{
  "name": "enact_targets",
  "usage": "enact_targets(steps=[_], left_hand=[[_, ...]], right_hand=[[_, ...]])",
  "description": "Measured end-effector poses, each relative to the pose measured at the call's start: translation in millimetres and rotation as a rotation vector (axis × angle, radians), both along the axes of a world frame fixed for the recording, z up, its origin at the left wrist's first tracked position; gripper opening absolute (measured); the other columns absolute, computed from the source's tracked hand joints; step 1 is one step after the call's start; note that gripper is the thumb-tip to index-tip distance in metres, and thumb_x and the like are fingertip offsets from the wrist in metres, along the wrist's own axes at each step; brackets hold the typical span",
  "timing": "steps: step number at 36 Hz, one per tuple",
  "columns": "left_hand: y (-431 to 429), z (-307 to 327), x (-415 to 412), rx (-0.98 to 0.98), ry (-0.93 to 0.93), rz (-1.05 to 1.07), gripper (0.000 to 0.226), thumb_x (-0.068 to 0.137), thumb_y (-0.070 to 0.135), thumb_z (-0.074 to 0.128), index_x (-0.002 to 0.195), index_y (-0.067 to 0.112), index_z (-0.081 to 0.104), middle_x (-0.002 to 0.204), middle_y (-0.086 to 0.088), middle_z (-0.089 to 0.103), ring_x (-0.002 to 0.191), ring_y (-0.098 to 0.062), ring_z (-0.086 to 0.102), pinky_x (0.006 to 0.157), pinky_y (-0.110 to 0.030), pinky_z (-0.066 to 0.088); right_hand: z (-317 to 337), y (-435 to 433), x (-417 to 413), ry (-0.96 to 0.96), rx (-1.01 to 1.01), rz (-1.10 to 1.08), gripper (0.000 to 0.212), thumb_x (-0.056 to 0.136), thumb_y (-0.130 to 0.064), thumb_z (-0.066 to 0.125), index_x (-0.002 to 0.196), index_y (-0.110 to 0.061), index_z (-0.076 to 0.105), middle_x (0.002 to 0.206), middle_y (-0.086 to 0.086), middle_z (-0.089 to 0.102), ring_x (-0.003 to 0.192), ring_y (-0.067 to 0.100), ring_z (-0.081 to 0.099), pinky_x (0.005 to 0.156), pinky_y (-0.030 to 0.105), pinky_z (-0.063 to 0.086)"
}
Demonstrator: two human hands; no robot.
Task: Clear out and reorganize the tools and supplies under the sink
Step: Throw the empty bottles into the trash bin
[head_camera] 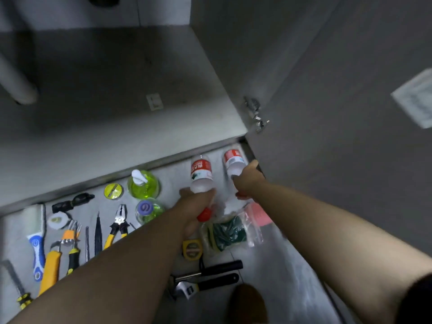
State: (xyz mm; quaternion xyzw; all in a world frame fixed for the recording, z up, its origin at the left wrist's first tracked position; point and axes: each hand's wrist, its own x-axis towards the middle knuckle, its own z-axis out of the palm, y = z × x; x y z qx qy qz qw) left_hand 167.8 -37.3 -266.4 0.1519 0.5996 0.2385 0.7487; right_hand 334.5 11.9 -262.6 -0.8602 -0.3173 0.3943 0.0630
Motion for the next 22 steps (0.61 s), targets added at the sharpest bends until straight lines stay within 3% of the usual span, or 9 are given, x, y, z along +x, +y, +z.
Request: enact_targets(steps=[1,3,5,8,13,16,18,20,22], left_hand=[[-2,0,-1,-0.008,-0.004,0.007,0.058,0.091,0.013,0.075,0.137,0.003,0.042,0.123,-0.025,0.062,0.078,-0.028,0.072,0.056,-0.032,0.057],[-3,12,-2,-0.005,0.006,-0.008,0.061,0.091,0.013,0.076,0.14,0.004,0.04,0.132,-0.027,0.057,0.09,-0.031,0.072,0.052,-0.028,0.056],[-14,44,-2,0.022,0.01,-0.047,0.06,0.09,0.012,0.076,0.138,0.006,0.04,0.132,-0.023,0.057,0.095,-0.031,0.071,0.052,-0.027,0.056],[-29,94,-1,0.133,0.038,-0.164,0.052,0.091,0.009,0.072,0.135,0.003,0.044,0.113,-0.02,0.062,0.077,-0.027,0.064,0.059,-0.032,0.055],[-62,164,5,0.284,0.174,-0.406,0.037,0.095,0.016,0.07,0.124,0.003,0.054,0.087,-0.01,0.056,0.082,-0.03,0.07,0.048,-0.023,0.056],[-84,197,17,0.347,0.226,-0.517,0.039,0.091,0.018,0.075,0.122,0.006,0.053,0.1,-0.007,0.056,0.089,-0.03,0.077,0.065,-0.03,0.064],[-102,217,27,0.395,0.258,-0.58,0.041,0.087,0.018,0.079,0.116,0.01,0.052,0.111,-0.009,0.061,0.085,-0.028,0.078,0.065,-0.03,0.064],[-121,235,42,0.452,0.266,-0.661,0.04,0.084,0.018,0.083,0.11,0.012,0.053,0.109,-0.009,0.062,0.083,-0.028,0.078,0.066,-0.03,0.064],[-138,250,56,0.508,0.241,-0.757,0.042,0.083,0.02,0.084,0.114,0.008,0.058,0.106,-0.01,0.065,0.086,-0.03,0.078,0.078,-0.035,0.064]], right_hand=[[8,-3,-1,0.005,-0.001,0.025,0.091,0.097,-0.022,0.062,0.157,-0.013,-0.006,0.143,0.025,0.044,0.114,0.043,0.061,0.068,0.039,0.062],[30,-11,4,-0.09,-0.012,0.158,0.079,0.098,-0.025,0.06,0.154,-0.007,0.007,0.14,0.024,0.049,0.111,0.04,0.063,0.044,0.024,0.049],[72,-34,13,-0.199,0.038,0.291,0.066,0.099,-0.03,0.058,0.146,-0.004,0.021,0.135,0.022,0.055,0.114,0.038,0.061,0.059,0.025,0.045],[135,-74,24,-0.273,0.138,0.343,0.056,0.098,-0.033,0.057,0.14,-0.006,0.033,0.13,0.022,0.058,0.118,0.04,0.058,0.082,0.035,0.045],[211,-160,47,-0.363,0.376,0.376,0.03,0.092,-0.032,0.06,0.112,-0.011,0.054,0.113,0.016,0.061,0.106,0.037,0.06,0.084,0.038,0.048],[247,-210,65,-0.362,0.508,0.32,0.023,0.089,-0.04,0.066,0.099,-0.019,0.061,0.094,0.003,0.064,0.092,0.028,0.061,0.079,0.035,0.05],[267,-243,77,-0.331,0.564,0.284,0.023,0.087,-0.041,0.07,0.094,-0.021,0.061,0.09,-0.001,0.065,0.087,0.023,0.06,0.076,0.033,0.049],[285,-276,90,-0.316,0.606,0.284,0.023,0.086,-0.039,0.073,0.091,-0.02,0.062,0.088,-0.001,0.065,0.084,0.021,0.058,0.072,0.029,0.044],[298,-306,102,-0.321,0.632,0.295,0.023,0.085,-0.039,0.074,0.089,-0.019,0.062,0.085,-0.004,0.065,0.081,0.018,0.057,0.066,0.026,0.041]])
